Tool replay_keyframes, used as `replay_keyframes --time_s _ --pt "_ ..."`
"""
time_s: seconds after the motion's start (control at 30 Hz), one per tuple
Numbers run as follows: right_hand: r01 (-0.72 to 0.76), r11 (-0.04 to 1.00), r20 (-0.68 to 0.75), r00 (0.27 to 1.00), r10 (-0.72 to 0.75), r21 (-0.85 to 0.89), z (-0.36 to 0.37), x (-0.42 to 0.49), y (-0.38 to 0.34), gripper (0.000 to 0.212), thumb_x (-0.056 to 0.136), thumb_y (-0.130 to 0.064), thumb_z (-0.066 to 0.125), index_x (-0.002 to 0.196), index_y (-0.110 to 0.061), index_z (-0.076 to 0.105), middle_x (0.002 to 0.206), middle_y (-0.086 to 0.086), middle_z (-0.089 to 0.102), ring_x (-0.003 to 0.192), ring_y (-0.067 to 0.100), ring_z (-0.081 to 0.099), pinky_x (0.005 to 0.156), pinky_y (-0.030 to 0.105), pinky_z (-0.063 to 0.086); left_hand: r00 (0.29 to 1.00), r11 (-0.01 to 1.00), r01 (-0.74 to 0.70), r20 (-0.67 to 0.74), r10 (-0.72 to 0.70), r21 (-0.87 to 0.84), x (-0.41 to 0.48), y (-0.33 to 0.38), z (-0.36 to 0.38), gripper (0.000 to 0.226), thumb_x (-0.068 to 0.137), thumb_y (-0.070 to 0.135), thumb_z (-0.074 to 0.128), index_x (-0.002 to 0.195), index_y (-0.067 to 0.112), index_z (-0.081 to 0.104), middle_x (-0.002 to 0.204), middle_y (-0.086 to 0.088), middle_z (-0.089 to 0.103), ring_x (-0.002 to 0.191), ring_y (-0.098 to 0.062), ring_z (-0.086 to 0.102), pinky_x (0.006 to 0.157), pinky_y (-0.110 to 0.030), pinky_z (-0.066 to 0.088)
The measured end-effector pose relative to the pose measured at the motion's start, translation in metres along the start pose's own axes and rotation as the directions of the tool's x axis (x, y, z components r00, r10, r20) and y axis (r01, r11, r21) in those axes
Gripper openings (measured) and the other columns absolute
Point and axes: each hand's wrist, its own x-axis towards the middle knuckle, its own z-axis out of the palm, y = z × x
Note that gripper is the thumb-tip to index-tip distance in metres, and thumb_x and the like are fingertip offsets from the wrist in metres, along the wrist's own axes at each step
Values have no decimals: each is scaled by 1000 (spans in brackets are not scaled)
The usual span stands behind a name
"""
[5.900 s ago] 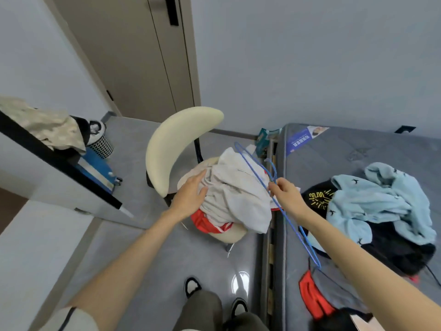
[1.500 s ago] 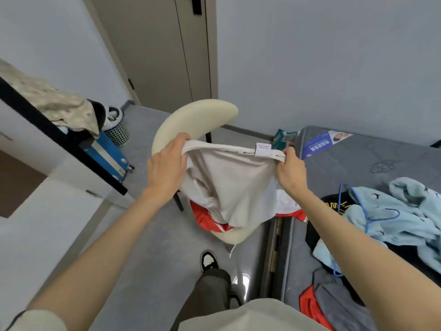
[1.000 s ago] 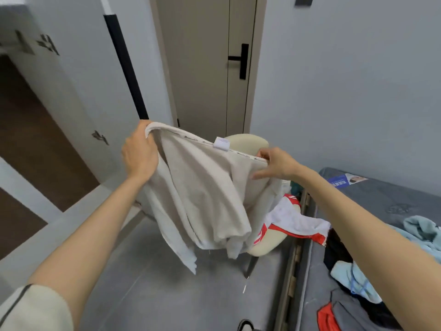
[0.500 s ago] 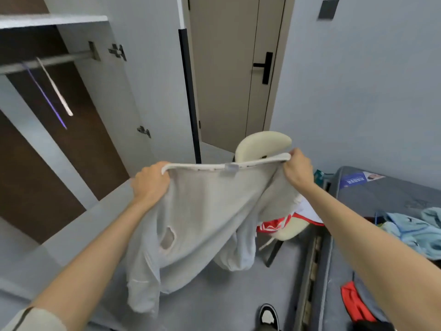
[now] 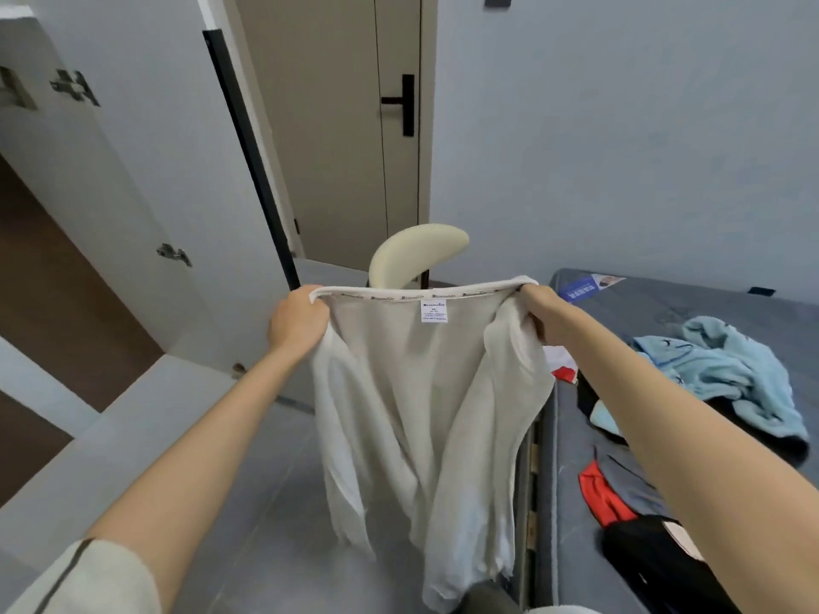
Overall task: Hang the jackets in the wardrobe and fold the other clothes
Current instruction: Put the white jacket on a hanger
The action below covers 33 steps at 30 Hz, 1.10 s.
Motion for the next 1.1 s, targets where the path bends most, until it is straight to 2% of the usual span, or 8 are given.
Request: replay_keyframes --time_s 0.1,0.23,0.4,0.5,0.63,0.83,0.97,1.1 --pt "53 980 -96 995 -35 191 -21 24 3 21 90 -5 28 87 -12 47 73 7 47 60 19 45 57 26 39 999 999 -35 30 35 -6 17 28 31 47 89 6 34 126 24 57 121 -12 61 110 -36 54 75 -32 37" --pt "229 970 -257 945 -201 84 -60 67 3 25 86 -5 34 80 -19 55 79 4 50 69 20 44 59 26 35 991 991 -130 44 128 40 45 65 73 40 93 8 31 120 19 59 117 -13 62 108 -37 55 77 -35 37" --pt "226 972 -456 873 -174 62 -111 134 6 33 91 -13 43 119 -15 61 107 3 56 94 23 50 76 28 37 975 977 -204 103 197 59 92 111 128 27 94 11 30 91 13 57 102 -16 63 93 -37 55 70 -34 34" --pt "201 963 -461 882 -99 178 -126 170 1 32 93 -13 40 121 -15 55 109 8 56 91 25 50 67 31 41 975 981 -191 124 186 31 117 143 160 25 93 11 33 93 14 58 103 -15 63 81 -29 44 68 -32 32" --pt "194 953 -425 902 -80 231 -138 210 -6 31 92 -7 35 116 -14 52 105 10 54 87 26 49 54 27 35 983 992 -120 138 122 -25 153 169 195 30 91 11 35 102 15 63 111 -11 63 94 -32 52 72 -31 34" --pt "142 940 -400 916 -7 309 -144 277 -9 35 88 -5 40 119 -11 54 111 12 58 96 26 55 83 39 49 980 998 -56 189 60 -26 206 194 247 37 90 12 37 116 19 63 119 -7 63 107 -33 55 75 -29 35" --pt "142 938 -393 920 -6 317 -141 330 -16 32 87 -10 48 118 -10 58 106 10 59 91 24 55 65 31 47 976 998 -41 212 51 -50 250 194 287 35 91 10 41 115 15 65 118 -9 64 108 -33 56 78 -30 39" --pt "119 932 -407 913 33 342 -130 390 -21 30 90 -13 53 120 -14 55 112 9 59 94 23 56 71 32 48 970 998 0 244 17 -70 302 190 334 30 91 10 45 113 9 66 117 -13 65 109 -34 56 80 -29 38"
